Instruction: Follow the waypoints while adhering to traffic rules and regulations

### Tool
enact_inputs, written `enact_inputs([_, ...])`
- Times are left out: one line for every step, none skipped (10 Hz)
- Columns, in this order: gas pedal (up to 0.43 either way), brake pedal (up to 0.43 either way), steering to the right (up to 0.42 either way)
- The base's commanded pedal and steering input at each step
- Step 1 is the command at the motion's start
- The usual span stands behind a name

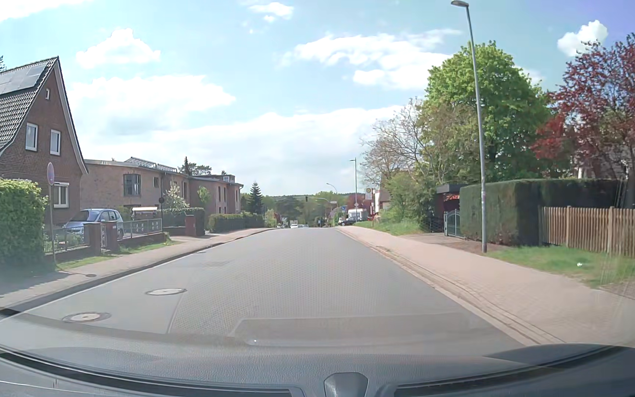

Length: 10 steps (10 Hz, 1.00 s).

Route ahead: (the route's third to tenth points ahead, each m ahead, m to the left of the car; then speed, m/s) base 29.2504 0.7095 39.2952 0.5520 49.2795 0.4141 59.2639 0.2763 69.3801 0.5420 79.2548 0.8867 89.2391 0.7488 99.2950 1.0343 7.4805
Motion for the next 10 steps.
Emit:
enact_inputs([0.028,0.000,-0.001])
enact_inputs([0.028,0.000,-0.001])
enact_inputs([0.028,0.000,-0.001])
enact_inputs([0.028,0.000,-0.001])
enact_inputs([0.028,0.000,-0.001])
enact_inputs([0.028,0.000,-0.001])
enact_inputs([0.028,0.000,-0.001])
enact_inputs([0.028,0.000,-0.001])
enact_inputs([0.028,0.000,-0.001])
enact_inputs([0.028,0.000,-0.002])
